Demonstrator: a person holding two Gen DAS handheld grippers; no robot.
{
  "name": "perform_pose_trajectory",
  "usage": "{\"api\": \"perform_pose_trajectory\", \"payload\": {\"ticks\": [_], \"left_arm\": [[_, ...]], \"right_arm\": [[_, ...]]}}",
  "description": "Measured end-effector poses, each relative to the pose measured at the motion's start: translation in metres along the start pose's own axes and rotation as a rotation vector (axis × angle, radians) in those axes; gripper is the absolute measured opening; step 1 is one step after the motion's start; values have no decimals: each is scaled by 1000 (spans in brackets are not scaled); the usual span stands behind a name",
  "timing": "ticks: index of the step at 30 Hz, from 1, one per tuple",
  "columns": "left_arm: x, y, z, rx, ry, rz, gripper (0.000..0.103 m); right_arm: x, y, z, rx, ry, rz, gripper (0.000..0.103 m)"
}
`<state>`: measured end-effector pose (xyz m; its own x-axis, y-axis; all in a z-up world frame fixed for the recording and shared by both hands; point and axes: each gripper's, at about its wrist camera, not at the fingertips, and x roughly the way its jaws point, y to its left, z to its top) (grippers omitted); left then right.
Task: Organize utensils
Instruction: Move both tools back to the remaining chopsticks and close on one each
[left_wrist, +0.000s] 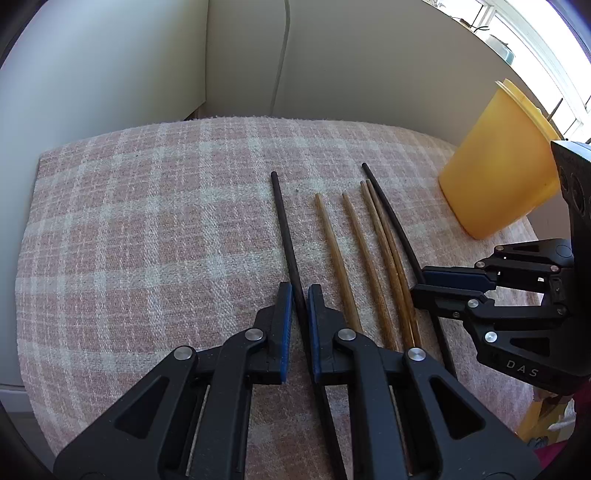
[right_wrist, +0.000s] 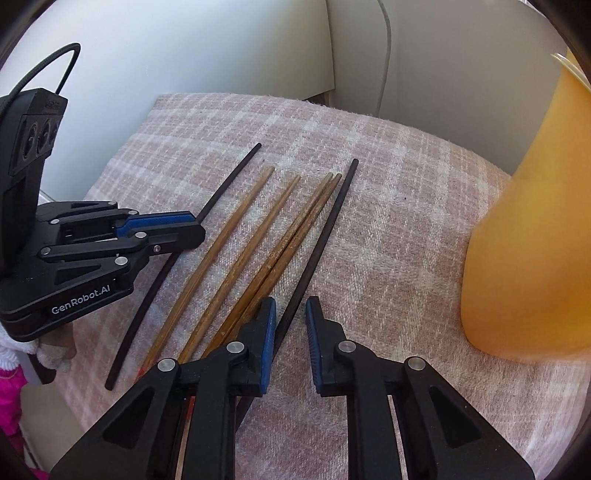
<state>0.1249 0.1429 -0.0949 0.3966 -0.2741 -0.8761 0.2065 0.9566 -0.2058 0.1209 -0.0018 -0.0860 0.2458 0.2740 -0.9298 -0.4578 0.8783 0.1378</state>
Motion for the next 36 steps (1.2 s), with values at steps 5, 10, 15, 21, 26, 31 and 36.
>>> {"api": "perform_pose_trajectory", "payload": {"ticks": [5,10,15,21,26,31,36], "left_arm": [[-4,0,0,-21,-23,-15,6],[-17,10,-9,-63,-66,-37,5],[-36,17,-12,-91,-114,-55,5],[-64,19,-21,-110,-197,-78,4],[-61,10,-20,-66,-171,-43,4],[-22,-8,-10,-49,47,25,30],[-13,-22,-7,79,81,109,15]], "right_arm": [[2,-2,3,32,4,9,8],[-2,-8,-4,85,-17,41,4],[-18,-16,-16,104,-54,74,4],[-36,-19,-23,110,-120,95,4],[-53,-20,-30,94,-177,87,4],[-61,-20,-33,79,-189,74,4],[-66,-20,-32,68,-200,67,4]]}}
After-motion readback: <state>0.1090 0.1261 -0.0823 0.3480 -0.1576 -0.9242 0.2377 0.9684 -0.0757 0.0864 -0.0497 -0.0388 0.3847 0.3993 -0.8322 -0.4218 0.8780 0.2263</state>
